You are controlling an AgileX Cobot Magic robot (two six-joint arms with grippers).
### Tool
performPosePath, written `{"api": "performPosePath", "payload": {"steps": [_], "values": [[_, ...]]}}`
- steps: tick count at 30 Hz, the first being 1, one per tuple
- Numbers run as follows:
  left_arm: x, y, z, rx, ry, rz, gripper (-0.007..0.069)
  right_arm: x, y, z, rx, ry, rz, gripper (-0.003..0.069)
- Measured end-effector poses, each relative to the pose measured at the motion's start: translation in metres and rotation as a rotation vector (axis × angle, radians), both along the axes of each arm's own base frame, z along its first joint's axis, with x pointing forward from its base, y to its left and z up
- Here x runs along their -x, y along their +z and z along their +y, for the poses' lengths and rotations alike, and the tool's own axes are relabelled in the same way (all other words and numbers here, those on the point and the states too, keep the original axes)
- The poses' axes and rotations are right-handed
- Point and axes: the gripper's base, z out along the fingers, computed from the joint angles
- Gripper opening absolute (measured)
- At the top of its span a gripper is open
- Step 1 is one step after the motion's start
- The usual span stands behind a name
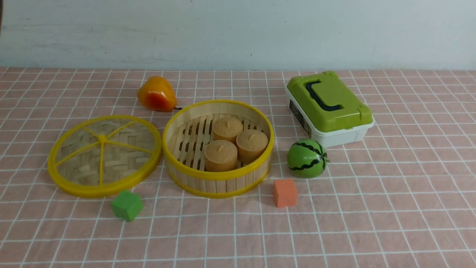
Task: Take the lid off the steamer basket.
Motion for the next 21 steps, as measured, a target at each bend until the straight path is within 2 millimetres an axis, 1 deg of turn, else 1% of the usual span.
{"api": "performPosePath", "payload": {"steps": [1,2,3,5,6,7,8,10,12,13,15,16,18,20,21], "values": [[0.003,-0.016,0.000,0.012,-0.001,0.024,-0.0013,0.000,0.000,0.000,0.000,0.000,0.000,0.0242],[0.011,-0.029,0.000,0.024,-0.001,0.018,-0.0013,0.000,0.000,0.000,0.000,0.000,0.000,0.0242],[0.016,-0.050,0.001,0.045,0.002,0.024,-0.0013,0.000,0.000,0.000,0.000,0.000,0.000,0.0242],[0.031,-0.085,0.002,0.079,0.012,-0.005,-0.0013,0.000,0.000,0.000,0.000,0.000,0.000,0.0242],[0.032,-0.087,0.002,0.081,0.013,-0.008,-0.0013,0.000,0.000,0.000,0.000,0.000,0.000,0.0242],[0.042,-0.101,0.004,0.093,0.022,-0.052,-0.0013,0.000,0.000,0.000,0.000,0.000,0.000,0.0242],[0.043,-0.103,0.004,0.094,0.023,-0.055,-0.0013,0.000,0.000,0.000,0.000,0.000,0.000,0.0242],[0.051,-0.126,0.006,0.102,0.032,-0.073,-0.0013,0.000,0.000,0.000,0.000,0.000,0.000,0.0242],[0.053,-0.146,0.006,0.106,0.036,-0.051,-0.0013,0.000,0.000,0.000,0.000,0.000,0.000,0.0242],[0.053,-0.147,0.006,0.106,0.037,-0.052,-0.0013,0.000,0.000,0.000,0.000,0.000,0.000,0.0242],[0.052,-0.165,0.006,0.107,0.040,-0.002,-0.0013,0.000,0.000,0.000,0.000,0.000,0.000,0.0242],[0.052,-0.167,0.006,0.108,0.040,0.002,-0.0013,0.000,0.000,0.000,0.000,0.000,0.000,0.0242],[0.051,-0.181,0.006,0.106,0.043,0.043,-0.0013,0.000,0.000,0.000,0.000,0.000,0.000,0.0242],[0.051,-0.190,0.006,0.103,0.044,0.071,-0.0013,0.000,0.000,0.000,0.000,0.000,0.000,0.0242],[0.051,-0.191,0.006,0.103,0.044,0.074,-0.0013,0.000,0.000,0.000,0.000,0.000,0.000,0.0242]]}}
